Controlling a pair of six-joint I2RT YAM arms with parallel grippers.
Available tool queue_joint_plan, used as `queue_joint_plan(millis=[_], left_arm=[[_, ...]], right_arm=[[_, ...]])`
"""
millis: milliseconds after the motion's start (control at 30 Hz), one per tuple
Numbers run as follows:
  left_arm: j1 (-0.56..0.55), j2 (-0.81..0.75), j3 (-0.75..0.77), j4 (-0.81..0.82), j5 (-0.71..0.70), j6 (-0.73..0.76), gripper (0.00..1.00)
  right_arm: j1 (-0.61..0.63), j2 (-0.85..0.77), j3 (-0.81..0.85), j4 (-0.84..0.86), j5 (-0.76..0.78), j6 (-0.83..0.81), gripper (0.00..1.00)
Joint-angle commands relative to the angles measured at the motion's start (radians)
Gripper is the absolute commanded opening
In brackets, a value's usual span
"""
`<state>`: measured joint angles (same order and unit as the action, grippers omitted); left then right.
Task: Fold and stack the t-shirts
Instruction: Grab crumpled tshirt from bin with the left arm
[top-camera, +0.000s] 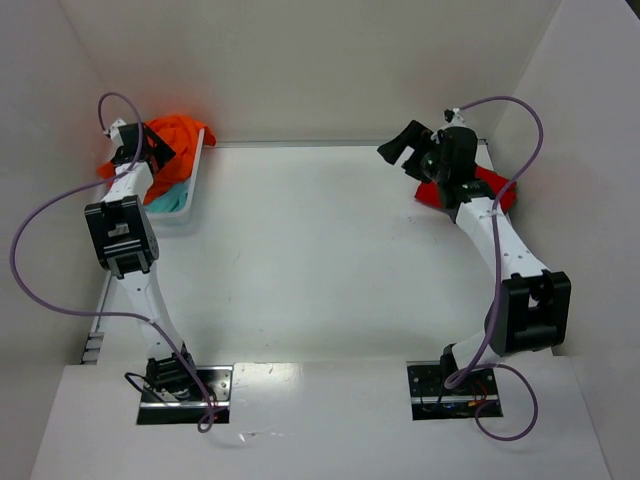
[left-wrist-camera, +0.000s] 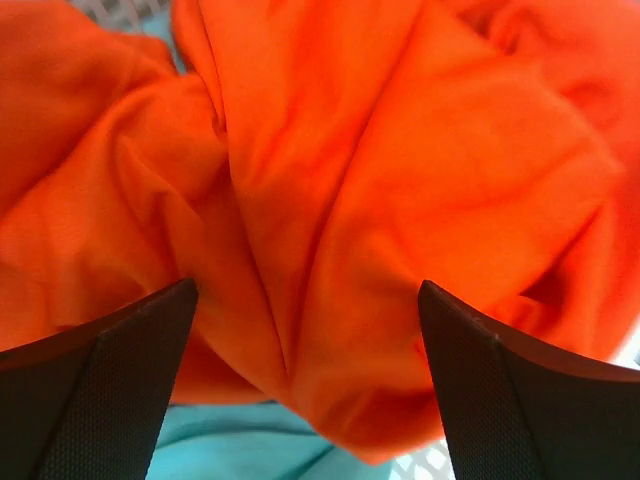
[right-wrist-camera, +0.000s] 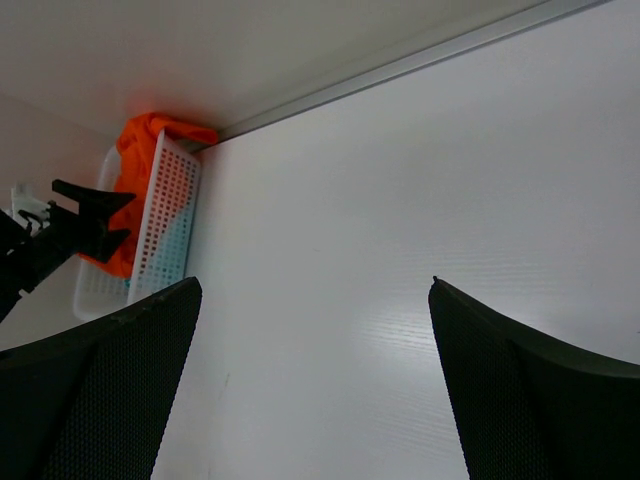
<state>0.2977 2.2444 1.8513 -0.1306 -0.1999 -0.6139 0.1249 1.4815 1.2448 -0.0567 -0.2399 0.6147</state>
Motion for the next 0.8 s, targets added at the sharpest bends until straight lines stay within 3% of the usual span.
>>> queue_joint_plan(millis=[0,167,267,333,467,533,767], left_arm=[[0.0,0.043,0.053,0.058,0.025,-0.035,0.98],[0.0,0.064,0.062,0.054,0.014,-0.035,0.81],[0.0,0.056,0.052,0.045,0.013,-0.024,0.59],[0.0,0.005,0.025,0.045,0.025,-0.024,0.29],[0.0,-0.081,-0.027,0.055,0.063,-0.024,0.06],[-0.008,-0.145,-0.027,0.022,0.12,-0.011,0.0],[-0.129,-0.355,0.079,-0.137,0.254,0.1,0.0]], right_arm=[[0.005,0.007,0.05,0.032,0.027,-0.026,1.0],[0.005,0.016,0.05,0.041,0.027,-0.026,1.0],[0.005,0.016,0.059,0.041,0.027,-0.026,1.0],[0.005,0.016,0.059,0.041,0.027,-0.026,1.0],[0.005,-0.01,0.059,0.031,0.012,-0.016,1.0],[0.014,-0.037,0.059,0.031,-0.008,-0.008,1.0],[0.106,-0.069,0.137,0.031,-0.113,-0.007,1.0]])
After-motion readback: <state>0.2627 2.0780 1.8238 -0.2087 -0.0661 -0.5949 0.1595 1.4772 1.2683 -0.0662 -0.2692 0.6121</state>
